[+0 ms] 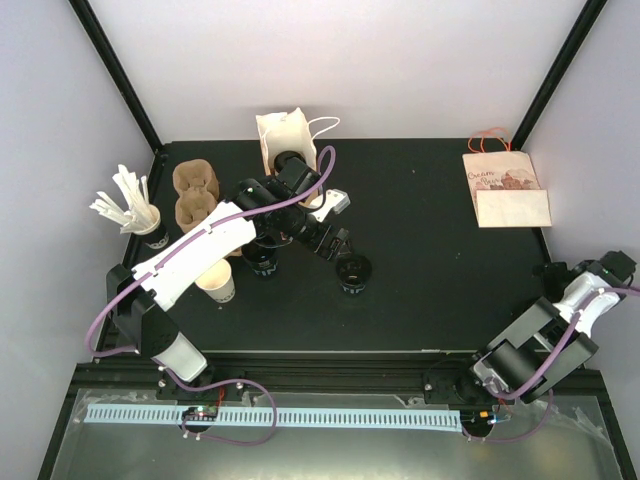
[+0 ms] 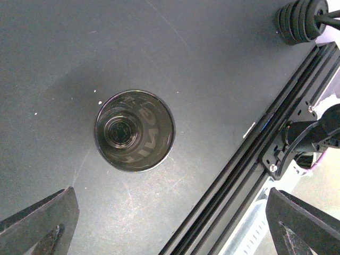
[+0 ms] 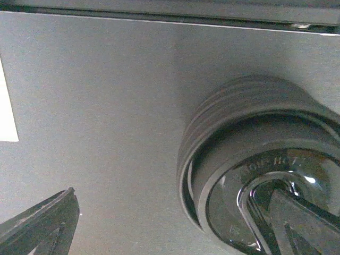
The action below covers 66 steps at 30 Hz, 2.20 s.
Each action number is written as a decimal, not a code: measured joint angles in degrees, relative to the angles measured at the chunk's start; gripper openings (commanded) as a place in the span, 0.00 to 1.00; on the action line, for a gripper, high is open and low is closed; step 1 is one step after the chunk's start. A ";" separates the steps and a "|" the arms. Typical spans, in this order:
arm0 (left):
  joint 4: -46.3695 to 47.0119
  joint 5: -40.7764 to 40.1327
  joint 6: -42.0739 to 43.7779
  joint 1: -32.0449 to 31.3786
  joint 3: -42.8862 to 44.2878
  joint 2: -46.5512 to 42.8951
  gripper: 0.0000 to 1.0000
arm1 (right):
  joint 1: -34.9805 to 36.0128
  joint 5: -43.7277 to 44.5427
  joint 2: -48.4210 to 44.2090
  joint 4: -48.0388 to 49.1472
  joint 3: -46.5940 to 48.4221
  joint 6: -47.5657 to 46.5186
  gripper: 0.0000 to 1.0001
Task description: Pack the takeout coffee
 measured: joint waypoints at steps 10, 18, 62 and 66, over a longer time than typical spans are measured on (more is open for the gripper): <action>0.00 -0.02 0.02 0.02 0.00 0.02 0.99 | 12.20 -2.89 5.18 9.92 1.64 7.17 1.00; -0.02 -0.02 0.02 0.35 0.00 0.02 0.99 | 24.68 -3.91 17.14 10.91 12.37 12.02 1.00; -0.28 1.92 0.46 1.03 0.13 3.63 0.99 | 32.33 29.11 28.98 -19.82 34.71 20.46 0.99; -0.39 1.92 0.46 1.03 0.15 4.55 0.99 | 32.33 29.88 30.16 -20.44 34.93 21.40 0.97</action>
